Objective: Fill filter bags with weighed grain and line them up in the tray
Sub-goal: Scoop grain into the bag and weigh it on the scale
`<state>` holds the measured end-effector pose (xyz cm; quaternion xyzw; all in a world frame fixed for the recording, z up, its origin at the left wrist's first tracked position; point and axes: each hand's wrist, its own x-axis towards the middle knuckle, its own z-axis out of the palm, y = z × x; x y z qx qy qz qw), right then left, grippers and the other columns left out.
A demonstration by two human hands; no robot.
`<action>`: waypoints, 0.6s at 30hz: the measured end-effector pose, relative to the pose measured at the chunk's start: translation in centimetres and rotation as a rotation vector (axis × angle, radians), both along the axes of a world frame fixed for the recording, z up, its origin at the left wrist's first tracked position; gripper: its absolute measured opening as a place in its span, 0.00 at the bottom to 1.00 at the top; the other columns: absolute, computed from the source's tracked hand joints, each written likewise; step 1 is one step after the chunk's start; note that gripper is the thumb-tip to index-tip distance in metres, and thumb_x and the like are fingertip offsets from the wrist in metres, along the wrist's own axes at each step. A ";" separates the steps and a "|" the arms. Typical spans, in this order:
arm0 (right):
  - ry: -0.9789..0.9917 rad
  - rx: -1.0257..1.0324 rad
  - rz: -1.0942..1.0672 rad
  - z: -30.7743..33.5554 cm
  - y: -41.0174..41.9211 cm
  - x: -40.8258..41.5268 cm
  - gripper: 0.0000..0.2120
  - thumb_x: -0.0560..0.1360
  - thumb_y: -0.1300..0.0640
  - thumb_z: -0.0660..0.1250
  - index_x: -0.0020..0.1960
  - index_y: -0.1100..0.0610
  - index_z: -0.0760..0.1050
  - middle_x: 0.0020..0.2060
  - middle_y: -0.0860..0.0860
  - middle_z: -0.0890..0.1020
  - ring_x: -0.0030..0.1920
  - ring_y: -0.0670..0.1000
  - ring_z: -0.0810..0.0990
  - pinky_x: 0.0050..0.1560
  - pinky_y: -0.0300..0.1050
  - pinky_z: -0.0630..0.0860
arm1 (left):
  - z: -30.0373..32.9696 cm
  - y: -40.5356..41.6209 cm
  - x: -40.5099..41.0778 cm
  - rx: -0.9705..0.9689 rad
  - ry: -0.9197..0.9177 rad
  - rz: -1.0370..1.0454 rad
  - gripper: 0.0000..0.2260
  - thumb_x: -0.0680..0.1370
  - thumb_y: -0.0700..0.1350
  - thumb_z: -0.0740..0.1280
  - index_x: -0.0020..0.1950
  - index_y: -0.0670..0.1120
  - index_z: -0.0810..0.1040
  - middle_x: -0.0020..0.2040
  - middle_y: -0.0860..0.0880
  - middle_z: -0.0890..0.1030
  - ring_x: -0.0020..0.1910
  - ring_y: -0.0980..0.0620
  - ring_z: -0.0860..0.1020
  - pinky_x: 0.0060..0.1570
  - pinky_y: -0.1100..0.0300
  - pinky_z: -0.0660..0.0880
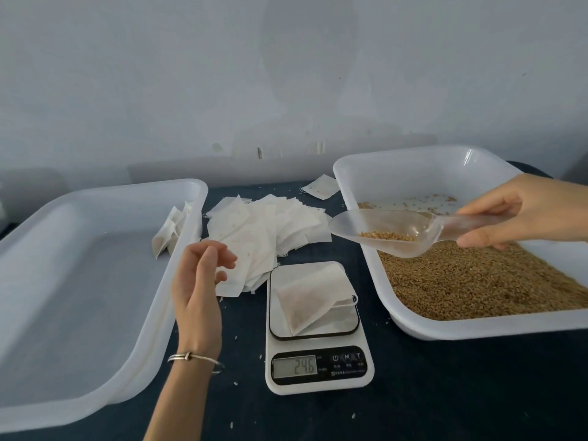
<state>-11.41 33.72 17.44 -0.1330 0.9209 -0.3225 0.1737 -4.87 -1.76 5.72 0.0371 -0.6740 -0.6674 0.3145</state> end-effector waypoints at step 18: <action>0.024 0.009 -0.030 0.2 0.2 0.4 0.23 0.53 0.30 0.74 0.47 0.29 0.78 0.35 0.45 0.85 0.34 0.48 0.82 0.34 0.30 0.71 | 0.7 2.6 -0.9 -0.420 -0.087 -0.171 0.09 0.77 0.40 0.64 0.44 0.55 0.78 0.35 0.59 0.77 0.33 0.61 0.72 0.33 0.72 0.68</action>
